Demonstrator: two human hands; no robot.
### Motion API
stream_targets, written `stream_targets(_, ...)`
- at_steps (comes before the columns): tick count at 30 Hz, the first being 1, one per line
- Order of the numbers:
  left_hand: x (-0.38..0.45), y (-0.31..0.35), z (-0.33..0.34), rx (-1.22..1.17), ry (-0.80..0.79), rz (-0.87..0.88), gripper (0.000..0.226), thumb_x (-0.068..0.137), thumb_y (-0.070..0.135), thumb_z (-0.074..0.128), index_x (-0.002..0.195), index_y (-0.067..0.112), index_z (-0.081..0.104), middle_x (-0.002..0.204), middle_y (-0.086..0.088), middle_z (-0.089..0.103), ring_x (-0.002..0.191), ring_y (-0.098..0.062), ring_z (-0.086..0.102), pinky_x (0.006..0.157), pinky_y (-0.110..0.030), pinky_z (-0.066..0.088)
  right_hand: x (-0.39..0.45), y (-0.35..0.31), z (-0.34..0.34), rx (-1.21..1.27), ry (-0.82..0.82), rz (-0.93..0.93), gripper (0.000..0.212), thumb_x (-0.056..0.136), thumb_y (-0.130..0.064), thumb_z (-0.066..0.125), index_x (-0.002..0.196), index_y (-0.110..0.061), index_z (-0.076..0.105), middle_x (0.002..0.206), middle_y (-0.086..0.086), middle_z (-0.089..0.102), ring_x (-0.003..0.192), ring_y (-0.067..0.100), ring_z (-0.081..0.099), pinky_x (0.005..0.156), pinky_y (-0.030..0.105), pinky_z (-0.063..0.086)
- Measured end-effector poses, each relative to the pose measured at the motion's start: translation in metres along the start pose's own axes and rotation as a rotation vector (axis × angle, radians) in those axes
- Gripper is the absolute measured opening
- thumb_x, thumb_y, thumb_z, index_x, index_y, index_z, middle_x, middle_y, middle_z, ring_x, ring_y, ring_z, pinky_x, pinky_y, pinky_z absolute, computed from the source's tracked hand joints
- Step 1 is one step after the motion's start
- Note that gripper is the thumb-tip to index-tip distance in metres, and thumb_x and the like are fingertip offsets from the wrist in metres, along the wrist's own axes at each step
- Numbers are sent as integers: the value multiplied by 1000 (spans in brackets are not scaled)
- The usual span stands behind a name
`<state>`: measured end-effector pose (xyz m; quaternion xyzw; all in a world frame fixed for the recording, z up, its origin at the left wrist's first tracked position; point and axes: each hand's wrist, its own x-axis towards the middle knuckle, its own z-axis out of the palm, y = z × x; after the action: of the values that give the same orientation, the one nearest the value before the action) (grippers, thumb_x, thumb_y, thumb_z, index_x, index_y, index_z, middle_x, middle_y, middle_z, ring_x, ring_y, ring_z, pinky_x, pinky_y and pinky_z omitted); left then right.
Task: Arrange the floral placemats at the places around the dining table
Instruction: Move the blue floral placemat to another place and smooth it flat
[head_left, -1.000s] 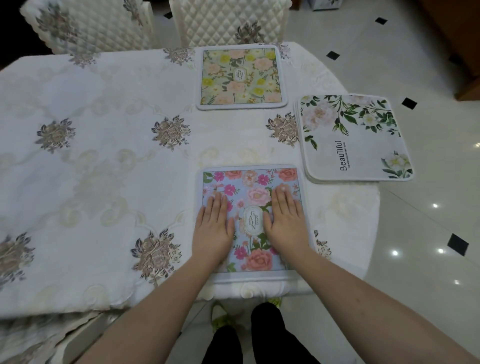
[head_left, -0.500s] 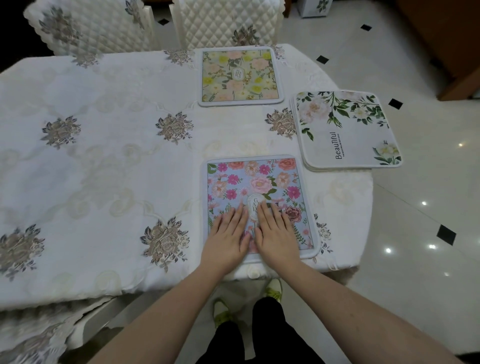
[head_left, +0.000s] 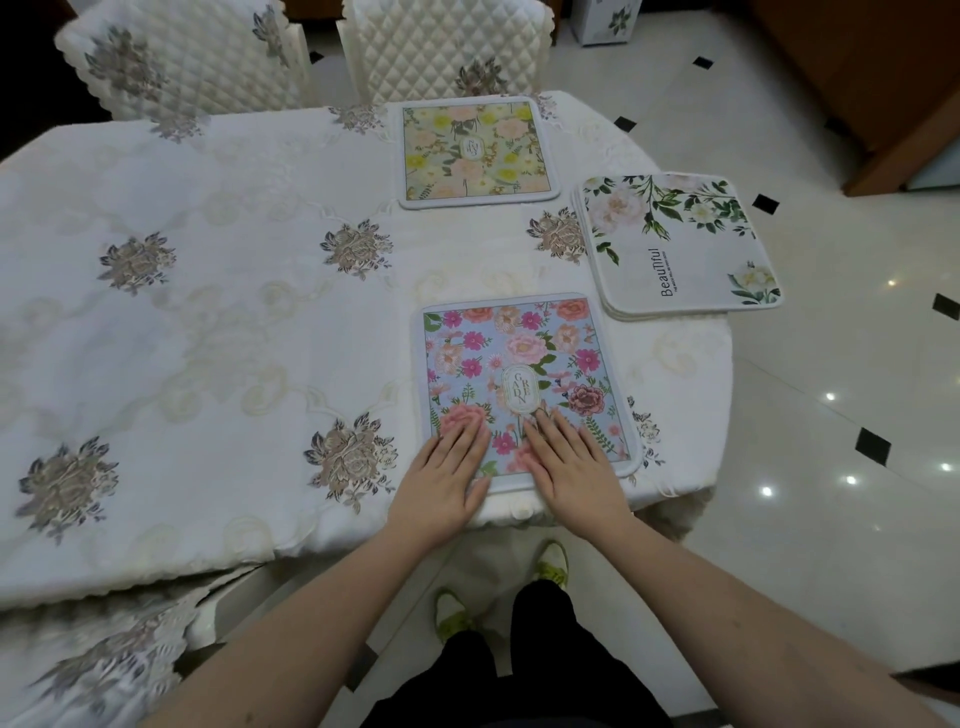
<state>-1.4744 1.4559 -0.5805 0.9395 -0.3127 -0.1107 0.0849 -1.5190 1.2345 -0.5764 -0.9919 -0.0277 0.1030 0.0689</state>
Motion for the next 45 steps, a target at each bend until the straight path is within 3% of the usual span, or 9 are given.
stream_targets(3, -11, -11, 3, 29, -68, -19, 64, 103, 51, 17, 157, 23, -1, 164, 6, -5, 153, -14, -2, 123, -32, -7, -8, 8, 1, -9, -39, 34, 61, 102, -52, 9, 158, -28, 6, 163, -7, -5, 152, 14, -3, 121, 34, -5)
stream_targets(6, -25, -20, 1, 33, -140, -34, 67, 98, 56, 6, 157, 27, -6, 162, 9, -13, 153, -12, -10, 125, -37, -5, -24, 22, 1, -18, -89, 84, 62, 104, -51, 16, 157, -27, -6, 164, -7, -12, 152, 11, -10, 119, 31, -12)
stream_targets(13, -31, -25, -30, 69, -352, -55, 66, 102, 58, 10, 159, 28, -3, 166, 10, -11, 154, -11, -5, 122, -45, -2, -57, 29, -14, -24, -119, 196, 64, 104, -47, 26, 159, -24, 0, 167, -4, 2, 153, 12, 2, 122, 35, 5)
stream_targets(15, -28, -26, -46, 116, -455, -55, 66, 102, 59, 9, 160, 27, 2, 167, 7, -7, 154, -15, 5, 123, -46, 9, -63, 30, -20, -26, -150, 249, 64, 104, -46, 26, 159, -21, 3, 167, -4, 4, 153, 12, 5, 122, 38, 8)
stream_targets(17, -24, -20, -63, 177, -500, -52, 68, 101, 61, 9, 159, 26, 17, 167, -2, 15, 148, -22, 30, 118, -47, 29, -67, 32, -29, -52, -179, 301, 64, 103, -46, 27, 159, -18, 9, 167, -1, 9, 152, 15, 11, 122, 40, 10)
stream_targets(20, -15, -5, -81, 164, -377, -35, 68, 101, 61, 10, 148, 23, 40, 146, -6, 50, 127, -25, 53, 103, -43, 46, -73, 36, -44, -79, -184, 376, 62, 102, -47, 29, 155, -15, 26, 163, 4, 25, 150, 19, 20, 121, 42, 13)
stream_targets(26, 14, 45, -87, 150, -240, 74, 70, 100, 63, 8, 158, 26, 21, 164, -1, 26, 151, -20, 22, 123, -44, 15, -91, 57, -74, -24, -94, 431, 58, 103, -48, 25, 157, -24, 22, 163, 0, 26, 150, 19, 21, 119, 40, 16)
stream_targets(34, 69, 141, -87, 219, -107, 254, 67, 100, 62, 4, 159, 31, 6, 167, 6, -6, 151, -13, -17, 120, -42, -21, -130, 88, -90, 70, 68, 469, 61, 103, -47, 31, 157, -22, 20, 166, 5, 14, 153, 25, 7, 122, 42, 4)
stream_targets(45, 129, 276, -79, 238, -40, 403, 69, 96, 63, 0, 159, 35, 1, 166, 9, -11, 144, -12, -29, 115, -41, -28, -184, 194, -97, 140, 112, 617, 60, 104, -46, 22, 159, -24, 8, 167, 1, 7, 153, 23, 0, 122, 40, -1)
